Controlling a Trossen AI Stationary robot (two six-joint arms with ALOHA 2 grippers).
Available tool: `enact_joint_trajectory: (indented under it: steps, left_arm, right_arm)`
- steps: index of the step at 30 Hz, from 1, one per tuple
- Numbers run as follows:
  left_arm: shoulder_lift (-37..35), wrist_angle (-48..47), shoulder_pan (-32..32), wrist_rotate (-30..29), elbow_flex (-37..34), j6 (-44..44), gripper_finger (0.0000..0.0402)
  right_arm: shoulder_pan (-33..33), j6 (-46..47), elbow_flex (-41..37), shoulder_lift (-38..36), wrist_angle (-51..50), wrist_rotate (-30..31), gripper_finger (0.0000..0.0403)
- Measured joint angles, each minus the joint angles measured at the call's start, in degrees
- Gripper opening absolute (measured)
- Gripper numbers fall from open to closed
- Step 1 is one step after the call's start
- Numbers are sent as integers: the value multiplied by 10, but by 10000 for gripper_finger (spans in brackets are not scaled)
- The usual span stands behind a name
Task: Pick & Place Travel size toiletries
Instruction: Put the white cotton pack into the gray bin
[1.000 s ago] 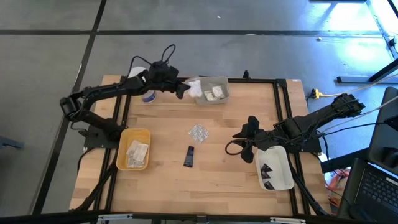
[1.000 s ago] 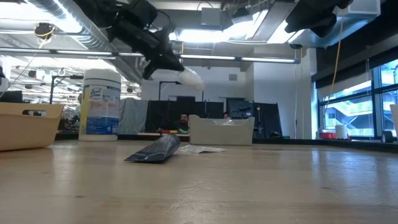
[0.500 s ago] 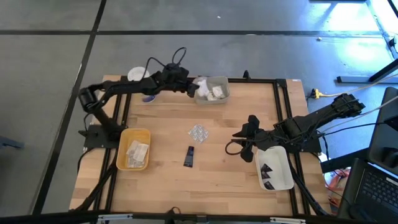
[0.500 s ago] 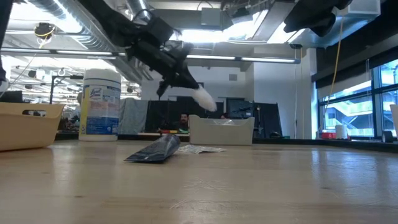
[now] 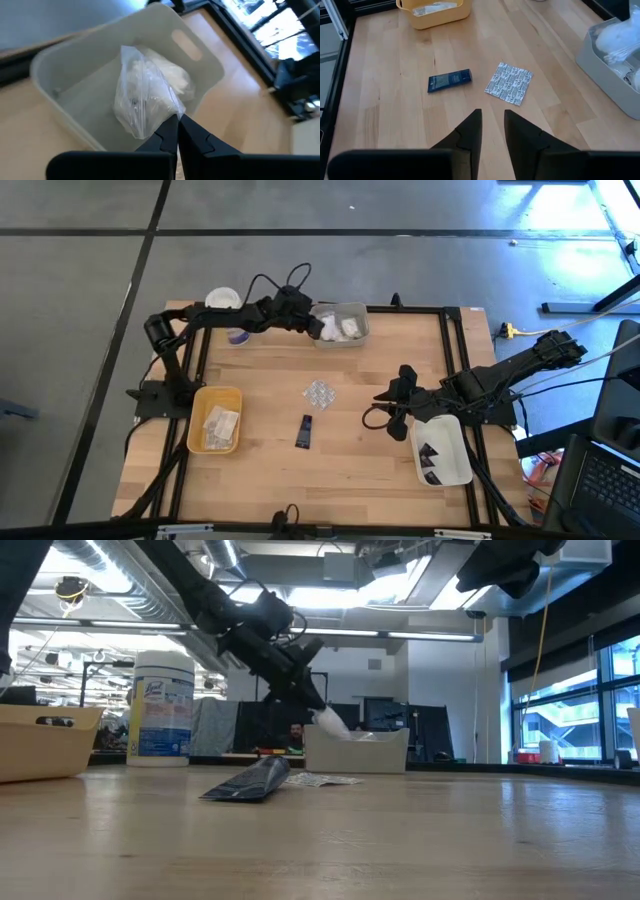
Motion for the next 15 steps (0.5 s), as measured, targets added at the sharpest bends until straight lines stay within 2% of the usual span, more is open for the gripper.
enact_joint_trajectory:
  steps: [15]
  left_arm:
    - [0, -22, 0, -39, 0, 38, 16]
  right_arm:
    - [0, 0, 0, 0, 0, 0, 109]
